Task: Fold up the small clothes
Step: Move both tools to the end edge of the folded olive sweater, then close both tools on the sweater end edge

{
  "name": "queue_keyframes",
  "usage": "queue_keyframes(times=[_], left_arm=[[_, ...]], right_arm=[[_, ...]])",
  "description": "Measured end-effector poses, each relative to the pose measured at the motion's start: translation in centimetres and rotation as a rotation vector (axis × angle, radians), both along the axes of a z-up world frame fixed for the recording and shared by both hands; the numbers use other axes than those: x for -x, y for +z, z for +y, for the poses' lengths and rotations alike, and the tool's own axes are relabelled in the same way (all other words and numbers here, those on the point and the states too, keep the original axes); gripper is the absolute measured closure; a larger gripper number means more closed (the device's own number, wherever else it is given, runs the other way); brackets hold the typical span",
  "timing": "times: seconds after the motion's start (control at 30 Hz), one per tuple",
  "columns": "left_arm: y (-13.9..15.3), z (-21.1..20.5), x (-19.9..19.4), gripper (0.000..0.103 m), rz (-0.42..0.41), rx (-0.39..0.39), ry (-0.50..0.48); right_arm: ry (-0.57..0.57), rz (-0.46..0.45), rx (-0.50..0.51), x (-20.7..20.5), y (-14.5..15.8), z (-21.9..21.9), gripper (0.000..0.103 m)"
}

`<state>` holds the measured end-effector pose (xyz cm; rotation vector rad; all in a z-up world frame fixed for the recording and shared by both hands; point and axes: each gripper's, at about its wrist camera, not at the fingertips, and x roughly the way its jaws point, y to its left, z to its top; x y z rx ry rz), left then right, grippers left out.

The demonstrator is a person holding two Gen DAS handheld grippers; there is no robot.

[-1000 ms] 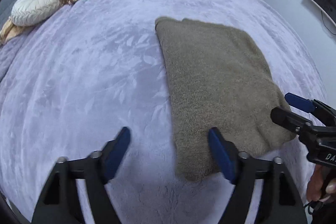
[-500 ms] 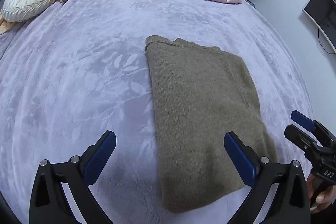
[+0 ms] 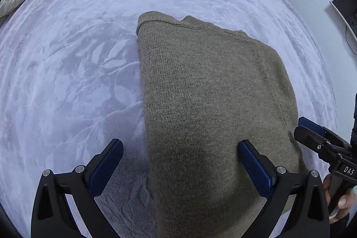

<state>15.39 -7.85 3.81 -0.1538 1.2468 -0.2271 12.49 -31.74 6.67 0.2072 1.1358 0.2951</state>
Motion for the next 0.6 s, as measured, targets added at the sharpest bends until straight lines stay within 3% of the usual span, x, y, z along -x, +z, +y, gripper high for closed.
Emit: queue_keyframes(times=[0.23, 0.4, 0.5, 0.6], left_arm=[[-1.3, -0.2, -0.5, 0.0, 0.017, 0.072, -0.043], [-2.5, 0.2, -1.3, 0.0, 0.054, 0.156, -0.05], [-2.7, 0.4, -1.5, 0.0, 0.065, 0.177, -0.065], [-2.8, 0.4, -1.7, 0.0, 0.08, 0.186, -0.08]], right_arm=[[-0.034, 0.052, -0.11, -1.1, -2.0, -1.7, 0.021], [-0.005, 0.118, -0.166, -2.0, -3.9, -0.5, 0.021], [-0.007, 0.135, -0.193, -2.6, -5.1, 0.0, 0.013], [-0.026, 0.141, -0.224, -3.1, -5.5, 0.2, 0.011]])
